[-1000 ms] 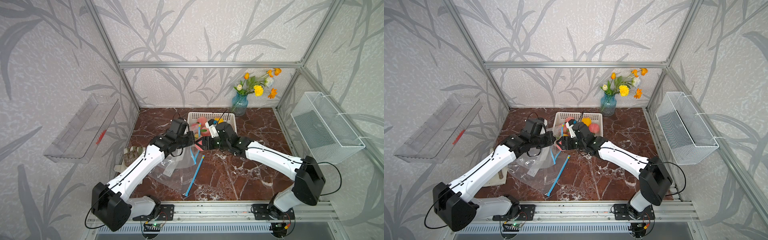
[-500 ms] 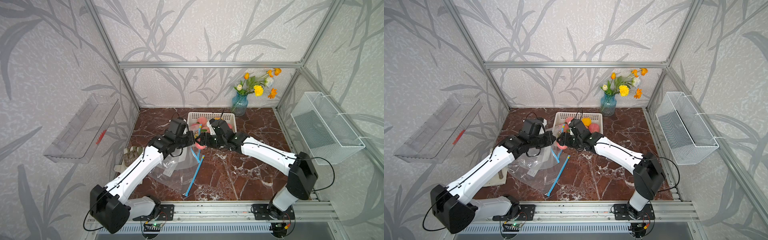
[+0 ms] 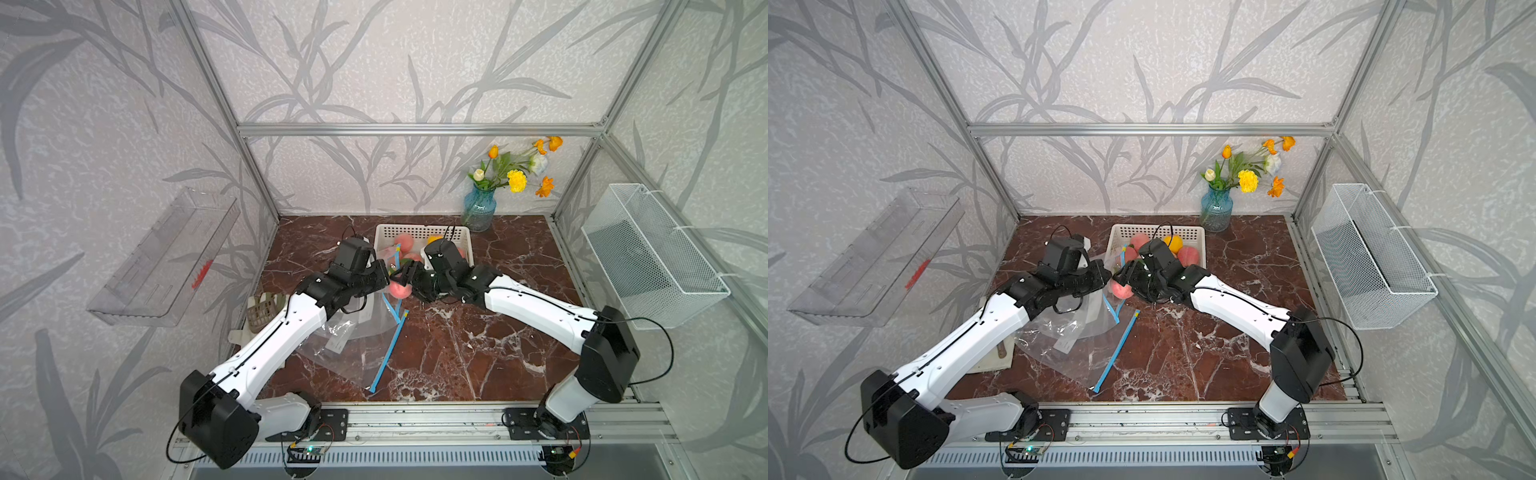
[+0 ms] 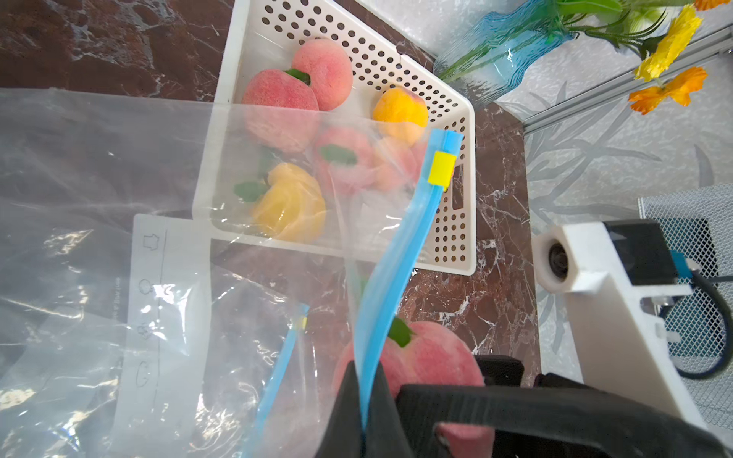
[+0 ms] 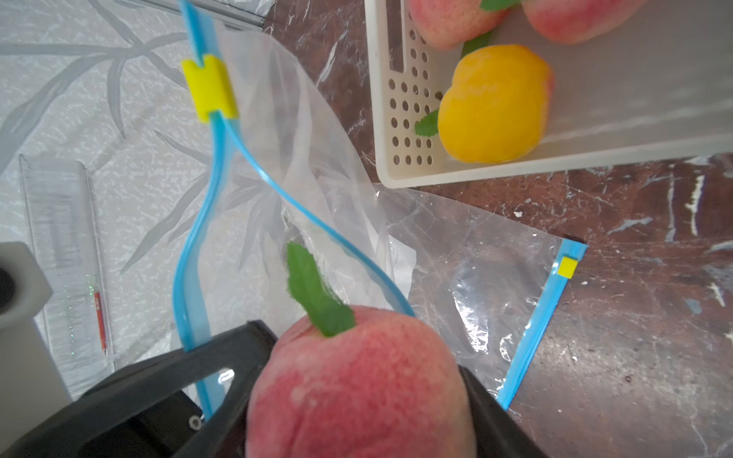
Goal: Place the peach in a zip-top bag and seal the zipper
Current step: Place the peach in the zipper food storage bag.
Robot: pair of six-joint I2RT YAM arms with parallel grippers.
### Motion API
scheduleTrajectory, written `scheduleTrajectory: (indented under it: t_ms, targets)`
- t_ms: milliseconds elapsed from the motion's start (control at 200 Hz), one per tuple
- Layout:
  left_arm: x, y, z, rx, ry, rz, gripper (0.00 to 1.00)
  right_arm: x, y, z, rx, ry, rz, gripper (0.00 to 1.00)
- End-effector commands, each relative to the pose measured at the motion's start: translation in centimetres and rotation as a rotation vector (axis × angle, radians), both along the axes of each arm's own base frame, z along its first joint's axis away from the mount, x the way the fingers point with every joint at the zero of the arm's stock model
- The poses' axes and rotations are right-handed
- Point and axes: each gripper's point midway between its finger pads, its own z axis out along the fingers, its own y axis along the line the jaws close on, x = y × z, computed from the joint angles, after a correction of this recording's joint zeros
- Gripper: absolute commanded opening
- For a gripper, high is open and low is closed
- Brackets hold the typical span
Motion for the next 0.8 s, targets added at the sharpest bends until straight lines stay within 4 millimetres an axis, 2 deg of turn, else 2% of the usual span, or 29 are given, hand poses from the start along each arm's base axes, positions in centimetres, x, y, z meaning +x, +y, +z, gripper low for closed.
scheduleTrajectory:
  t_ms: [0,125,345,470,700,795]
  targets:
    - [0.2,-0.2,1.8,-0.049,-0.041,0.012,0.0,-0.6,-0.5,0.6,-0.082,-0.118,0.036,0.61]
    - [0.0,-0.2,2.7,-0.069,-0.053,0.01,0.0,-1.0,-0.5,0.2,-0.138,-0.218,0.088,0.61]
    - [-0.6,-0.2,4.5,-0.117,-0.08,0.004,0.0,-1.3,-0.3,1.2,-0.189,-0.425,0.228,0.62]
    - [-0.9,0.0,5.1,-0.121,-0.098,0.003,0.0,-1.8,0.2,2.5,-0.186,-0.536,0.327,0.63]
    - [-1.2,-0.3,5.0,-0.125,-0.087,-0.019,0.0,-3.6,2.2,6.7,-0.027,-0.678,0.445,0.65]
    - [-1.3,-0.3,5.3,-0.13,-0.09,-0.019,0.0,-3.4,2.3,6.9,-0.024,-0.689,0.445,0.65]
